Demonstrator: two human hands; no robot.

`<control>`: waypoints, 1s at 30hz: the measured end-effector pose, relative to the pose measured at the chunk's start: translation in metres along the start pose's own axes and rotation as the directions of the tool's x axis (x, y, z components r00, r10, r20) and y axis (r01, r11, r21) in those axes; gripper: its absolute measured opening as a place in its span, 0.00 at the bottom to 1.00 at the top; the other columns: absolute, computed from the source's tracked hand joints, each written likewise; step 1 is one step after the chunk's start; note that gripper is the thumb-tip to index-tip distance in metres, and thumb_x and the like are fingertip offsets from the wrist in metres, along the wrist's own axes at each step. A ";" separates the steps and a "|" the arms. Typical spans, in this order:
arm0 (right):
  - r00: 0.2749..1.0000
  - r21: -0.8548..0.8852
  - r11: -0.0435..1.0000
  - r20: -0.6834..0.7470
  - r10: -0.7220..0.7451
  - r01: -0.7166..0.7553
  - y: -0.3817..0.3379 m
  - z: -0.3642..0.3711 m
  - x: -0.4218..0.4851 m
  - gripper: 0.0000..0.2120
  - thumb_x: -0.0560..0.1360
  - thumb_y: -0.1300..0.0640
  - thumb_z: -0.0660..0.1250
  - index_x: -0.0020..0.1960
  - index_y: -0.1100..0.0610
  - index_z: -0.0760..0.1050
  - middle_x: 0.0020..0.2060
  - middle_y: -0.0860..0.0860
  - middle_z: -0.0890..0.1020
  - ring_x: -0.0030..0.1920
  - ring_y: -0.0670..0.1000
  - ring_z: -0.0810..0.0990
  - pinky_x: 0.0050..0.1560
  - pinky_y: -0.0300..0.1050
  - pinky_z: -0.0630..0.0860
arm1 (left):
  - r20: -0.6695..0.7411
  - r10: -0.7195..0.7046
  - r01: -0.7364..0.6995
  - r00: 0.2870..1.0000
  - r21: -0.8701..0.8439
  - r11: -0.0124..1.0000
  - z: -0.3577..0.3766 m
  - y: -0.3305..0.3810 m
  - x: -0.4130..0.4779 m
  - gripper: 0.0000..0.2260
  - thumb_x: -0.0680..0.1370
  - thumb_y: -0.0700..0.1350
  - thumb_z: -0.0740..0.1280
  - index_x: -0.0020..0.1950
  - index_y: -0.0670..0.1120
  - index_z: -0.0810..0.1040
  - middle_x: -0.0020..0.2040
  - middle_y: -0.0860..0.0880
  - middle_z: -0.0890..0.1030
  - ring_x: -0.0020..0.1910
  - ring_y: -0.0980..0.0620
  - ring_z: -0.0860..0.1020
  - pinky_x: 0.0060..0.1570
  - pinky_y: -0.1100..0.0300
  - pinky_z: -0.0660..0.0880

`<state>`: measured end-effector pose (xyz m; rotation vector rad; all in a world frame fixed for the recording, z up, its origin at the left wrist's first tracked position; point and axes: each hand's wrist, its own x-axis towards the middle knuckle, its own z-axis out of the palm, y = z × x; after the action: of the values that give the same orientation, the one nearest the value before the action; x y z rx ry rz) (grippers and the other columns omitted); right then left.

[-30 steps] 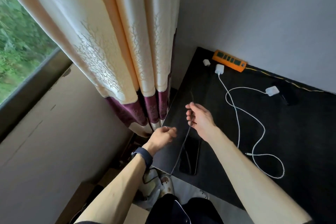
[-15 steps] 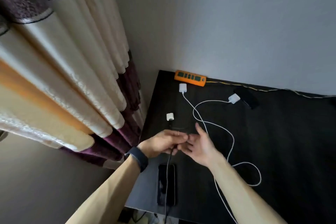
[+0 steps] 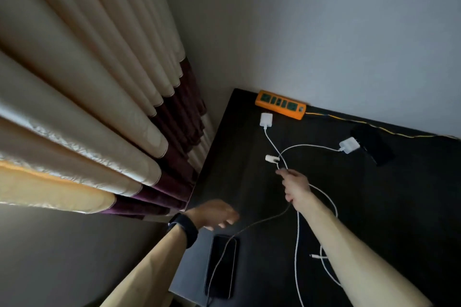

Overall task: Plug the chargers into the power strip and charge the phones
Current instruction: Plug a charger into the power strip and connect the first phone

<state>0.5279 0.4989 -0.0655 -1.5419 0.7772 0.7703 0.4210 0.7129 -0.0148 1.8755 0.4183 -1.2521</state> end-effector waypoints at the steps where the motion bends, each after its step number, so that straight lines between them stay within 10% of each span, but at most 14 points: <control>1: 0.997 0.023 0.999 0.053 -0.049 0.048 -0.002 -0.003 -0.004 0.09 0.81 0.53 0.65 0.55 0.55 0.81 0.28 0.47 0.67 0.22 0.44 0.58 0.18 0.37 0.53 | -0.104 0.005 -0.019 0.995 -0.132 0.991 -0.004 0.008 0.007 0.10 0.82 0.51 0.63 0.60 0.50 0.77 0.58 0.47 0.79 0.49 0.54 0.77 0.51 0.56 0.74; 5: 0.948 0.071 0.990 0.285 -0.139 0.124 -0.008 -0.022 -0.024 0.12 0.82 0.54 0.63 0.56 0.60 0.81 0.27 0.47 0.62 0.24 0.44 0.56 0.22 0.39 0.49 | -0.265 -0.050 -0.151 0.963 -0.682 0.715 -0.023 0.049 0.037 0.28 0.78 0.56 0.68 0.76 0.55 0.63 0.65 0.47 0.76 0.59 0.49 0.78 0.59 0.51 0.76; 8: 0.891 0.029 0.985 0.424 -0.165 0.168 -0.014 -0.037 -0.030 0.11 0.82 0.55 0.63 0.55 0.60 0.82 0.28 0.48 0.63 0.26 0.45 0.56 0.25 0.40 0.49 | -0.181 0.026 -0.168 0.983 -0.838 0.519 -0.033 0.075 0.052 0.24 0.76 0.57 0.71 0.69 0.51 0.71 0.61 0.42 0.80 0.55 0.46 0.82 0.55 0.52 0.79; 12: 0.867 -0.030 0.972 0.458 -0.195 0.235 -0.025 -0.045 -0.028 0.11 0.81 0.56 0.63 0.52 0.59 0.83 0.30 0.48 0.67 0.28 0.46 0.58 0.29 0.44 0.49 | -0.261 0.066 -0.260 0.963 -0.837 0.481 -0.037 0.094 0.066 0.13 0.78 0.38 0.69 0.63 0.44 0.78 0.47 0.45 0.83 0.41 0.53 0.81 0.40 0.62 0.79; 21: 0.888 -0.224 0.864 0.212 -0.409 0.451 -0.054 -0.009 -0.015 0.04 0.78 0.47 0.68 0.50 0.46 0.80 0.41 0.49 0.86 0.37 0.43 0.81 0.41 0.37 0.73 | -0.349 0.214 -0.406 0.912 -0.710 0.575 -0.046 0.111 0.079 0.11 0.77 0.39 0.72 0.58 0.48 0.80 0.49 0.49 0.82 0.45 0.54 0.81 0.52 0.57 0.79; 25: 0.861 -0.350 0.795 0.077 -0.503 0.496 -0.074 0.008 0.025 0.05 0.79 0.47 0.66 0.51 0.47 0.79 0.43 0.47 0.84 0.47 0.46 0.82 0.46 0.41 0.73 | -0.499 0.179 -0.445 0.848 -0.487 0.751 -0.067 0.114 0.111 0.14 0.78 0.47 0.70 0.64 0.51 0.77 0.58 0.50 0.82 0.55 0.54 0.80 0.55 0.59 0.76; 28: 0.818 -0.455 0.741 -0.044 -0.574 0.495 -0.100 0.011 0.055 0.10 0.80 0.46 0.61 0.56 0.49 0.76 0.42 0.42 0.79 0.47 0.46 0.79 0.46 0.44 0.72 | -0.674 0.248 -0.253 0.696 0.094 0.963 -0.079 0.092 0.153 0.24 0.80 0.56 0.64 0.75 0.53 0.66 0.74 0.50 0.70 0.72 0.51 0.68 0.71 0.55 0.65; 30: 0.757 -0.538 0.667 -0.081 -0.649 0.515 -0.122 0.011 0.072 0.11 0.81 0.47 0.59 0.58 0.51 0.75 0.40 0.43 0.77 0.42 0.47 0.77 0.45 0.45 0.70 | -0.667 0.370 -0.087 0.646 0.417 0.905 -0.079 0.070 0.181 0.29 0.81 0.60 0.56 0.80 0.55 0.56 0.80 0.50 0.56 0.79 0.50 0.54 0.77 0.48 0.54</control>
<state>0.6689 0.5167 -0.0587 -2.2383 0.2096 0.2620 0.5964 0.7030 -0.1296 2.6287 0.3549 -0.3321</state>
